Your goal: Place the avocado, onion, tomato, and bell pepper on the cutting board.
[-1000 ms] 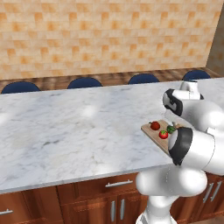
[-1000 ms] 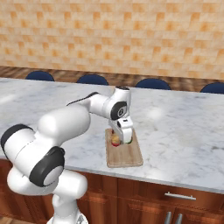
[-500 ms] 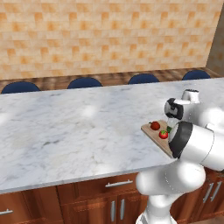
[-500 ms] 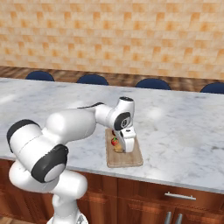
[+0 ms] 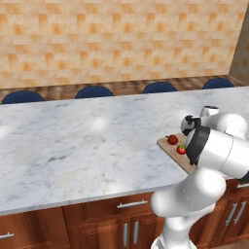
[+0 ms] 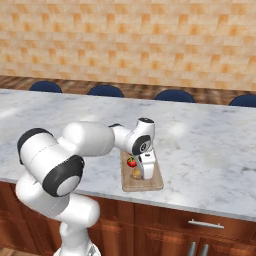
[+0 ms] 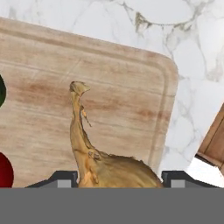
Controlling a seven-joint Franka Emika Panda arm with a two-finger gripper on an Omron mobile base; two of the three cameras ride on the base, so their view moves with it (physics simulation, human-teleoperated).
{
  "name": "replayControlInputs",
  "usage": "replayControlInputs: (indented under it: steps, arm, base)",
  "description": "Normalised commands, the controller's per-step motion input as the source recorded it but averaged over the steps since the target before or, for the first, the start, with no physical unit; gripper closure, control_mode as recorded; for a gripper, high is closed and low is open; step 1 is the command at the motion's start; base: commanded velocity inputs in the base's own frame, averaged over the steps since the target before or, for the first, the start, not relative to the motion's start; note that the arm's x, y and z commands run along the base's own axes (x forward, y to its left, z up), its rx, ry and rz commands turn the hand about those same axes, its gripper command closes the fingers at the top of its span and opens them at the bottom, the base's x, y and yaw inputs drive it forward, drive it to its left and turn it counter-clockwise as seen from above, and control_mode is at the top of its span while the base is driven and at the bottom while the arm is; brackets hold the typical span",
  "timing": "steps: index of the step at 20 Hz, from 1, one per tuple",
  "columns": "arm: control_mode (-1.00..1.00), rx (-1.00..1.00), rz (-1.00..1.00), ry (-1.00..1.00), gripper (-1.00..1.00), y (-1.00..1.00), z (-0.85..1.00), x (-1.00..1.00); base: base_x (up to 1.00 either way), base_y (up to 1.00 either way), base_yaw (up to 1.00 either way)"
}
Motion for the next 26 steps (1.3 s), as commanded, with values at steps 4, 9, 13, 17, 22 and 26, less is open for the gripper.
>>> replayControlInputs:
  steps: [4,9,13,17,22,26]
  arm:
    - [-1.0,0.0,-0.01,0.0,1.0,0.0,-0.19,0.2]
    - [-1.0,0.0,-0.01,0.0,1.0,0.0,-0.18,0.21]
    - [-1.0,0.0,-0.01,0.0,1.0,0.0,-0.21,0.22]
    - [-1.0,0.0,0.0,0.0,1.0,0.0,-0.2,0.17]
    - [-1.0,0.0,0.0,0.0,-1.0,0.0,-0.01,0.01]
    - [-1.0,0.0,0.0,-0.02,-1.0,0.0,0.09,0.0]
  base:
    - [0.0,0.0,0.0]
    - [0.0,0.0,0.0]
    - [0.0,0.0,0.0]
    - [0.0,0.0,0.0]
    - [0.0,0.0,0.0]
    - [0.0,0.0,0.0]
